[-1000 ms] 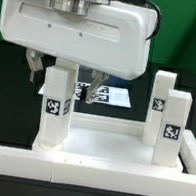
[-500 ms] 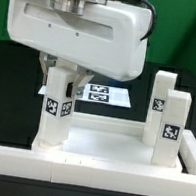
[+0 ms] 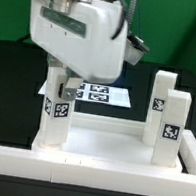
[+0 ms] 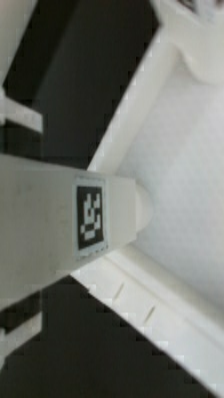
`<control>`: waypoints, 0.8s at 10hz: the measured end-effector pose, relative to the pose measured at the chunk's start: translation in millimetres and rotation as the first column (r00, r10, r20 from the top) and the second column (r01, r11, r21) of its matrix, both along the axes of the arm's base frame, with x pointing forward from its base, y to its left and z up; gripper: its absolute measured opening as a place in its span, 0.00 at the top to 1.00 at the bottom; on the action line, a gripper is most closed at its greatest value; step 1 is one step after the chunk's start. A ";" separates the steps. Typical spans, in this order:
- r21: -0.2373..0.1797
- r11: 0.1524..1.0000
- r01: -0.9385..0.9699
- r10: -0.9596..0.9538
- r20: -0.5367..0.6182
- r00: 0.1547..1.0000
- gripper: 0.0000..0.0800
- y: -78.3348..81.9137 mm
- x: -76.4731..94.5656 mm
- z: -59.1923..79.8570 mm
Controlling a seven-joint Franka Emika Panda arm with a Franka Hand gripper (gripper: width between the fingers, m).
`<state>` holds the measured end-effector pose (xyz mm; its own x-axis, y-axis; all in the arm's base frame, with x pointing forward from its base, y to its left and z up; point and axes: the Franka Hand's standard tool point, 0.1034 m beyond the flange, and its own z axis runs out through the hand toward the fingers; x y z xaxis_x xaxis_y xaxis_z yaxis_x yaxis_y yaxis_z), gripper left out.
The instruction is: Assemble desk
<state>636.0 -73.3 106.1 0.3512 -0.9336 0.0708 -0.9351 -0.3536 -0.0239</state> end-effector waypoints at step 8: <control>0.084 0.792 0.605 -0.611 0.098 0.785 0.58 2.9 -2.7 -2.4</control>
Offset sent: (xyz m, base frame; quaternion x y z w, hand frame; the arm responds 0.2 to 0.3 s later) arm -0.0005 -0.0045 -0.0083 0.0573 0.0611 0.4021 0.9118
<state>633.3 -70.4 103.7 -0.2985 -0.9541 0.0260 -0.9453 0.2918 -0.1456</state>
